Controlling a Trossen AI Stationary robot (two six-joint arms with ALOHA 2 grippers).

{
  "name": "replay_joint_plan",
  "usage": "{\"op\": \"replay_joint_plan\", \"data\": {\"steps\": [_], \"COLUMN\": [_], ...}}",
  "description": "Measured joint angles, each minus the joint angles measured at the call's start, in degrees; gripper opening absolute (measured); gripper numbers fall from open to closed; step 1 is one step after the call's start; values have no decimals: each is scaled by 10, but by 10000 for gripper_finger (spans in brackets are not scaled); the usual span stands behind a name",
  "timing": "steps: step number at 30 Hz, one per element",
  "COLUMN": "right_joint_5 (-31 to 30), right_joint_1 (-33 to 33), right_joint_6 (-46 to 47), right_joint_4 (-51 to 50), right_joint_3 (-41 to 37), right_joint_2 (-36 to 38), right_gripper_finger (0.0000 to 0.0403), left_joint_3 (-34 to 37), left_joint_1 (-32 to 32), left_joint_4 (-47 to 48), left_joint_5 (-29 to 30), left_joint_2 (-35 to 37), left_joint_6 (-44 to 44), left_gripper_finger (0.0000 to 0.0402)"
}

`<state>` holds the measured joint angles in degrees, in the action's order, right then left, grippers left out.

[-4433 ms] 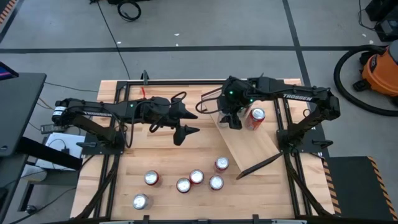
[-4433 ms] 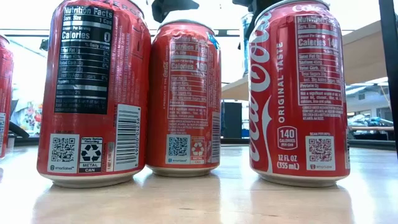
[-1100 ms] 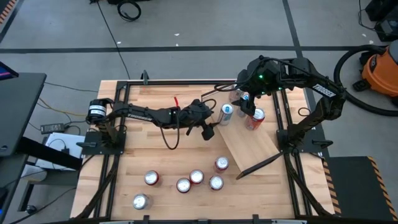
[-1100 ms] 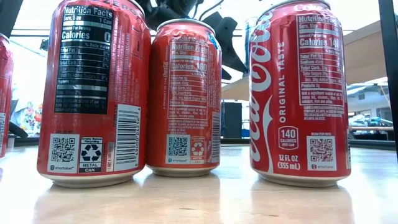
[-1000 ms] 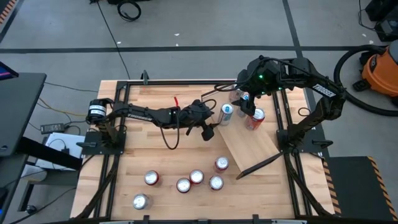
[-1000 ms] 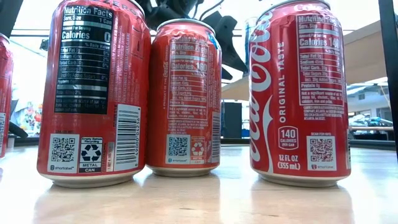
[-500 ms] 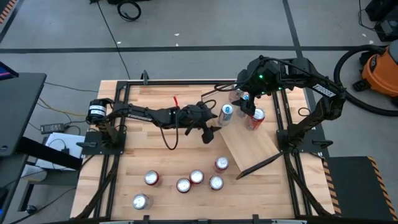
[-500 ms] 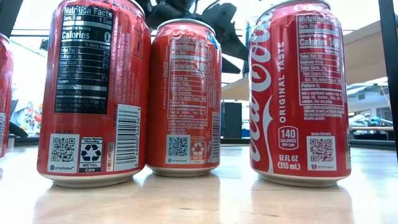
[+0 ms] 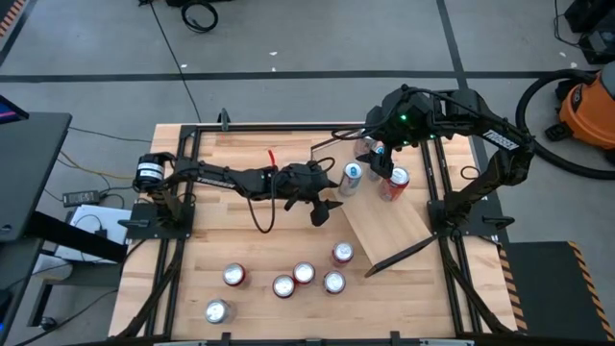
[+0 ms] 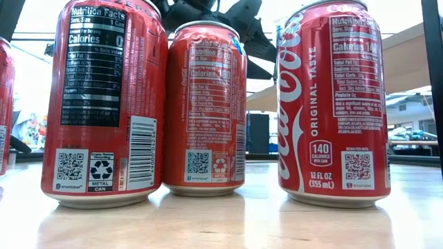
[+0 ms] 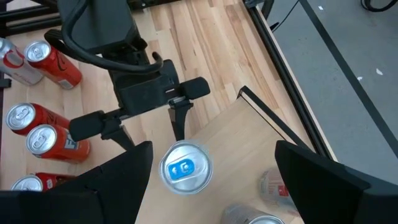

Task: Place canned beverage on shelf
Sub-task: Put the blue soda can on the shelf aligned with the other blue soda can

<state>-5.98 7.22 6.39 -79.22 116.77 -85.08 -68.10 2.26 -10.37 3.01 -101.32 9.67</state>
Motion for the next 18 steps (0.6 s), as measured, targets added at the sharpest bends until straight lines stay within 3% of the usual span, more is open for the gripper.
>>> {"op": "replay_joint_plan", "data": {"steps": [5, 11, 18], "right_joint_5": [0, 0, 0], "right_joint_1": [0, 0, 0], "right_joint_6": [1, 12, 14], "right_joint_4": [0, 0, 2], "right_joint_3": [0, 0, 0], "right_joint_2": [0, 0, 0], "right_gripper_finger": [348, 348, 348], "left_joint_3": [0, 0, 0], "left_joint_1": [0, -3, -3], "left_joint_4": [0, -1, -3], "left_joint_5": [8, 95, 96], "left_joint_2": [0, 0, 0], "left_joint_6": [0, 0, 2], "left_gripper_finger": [295, 295, 295]}}
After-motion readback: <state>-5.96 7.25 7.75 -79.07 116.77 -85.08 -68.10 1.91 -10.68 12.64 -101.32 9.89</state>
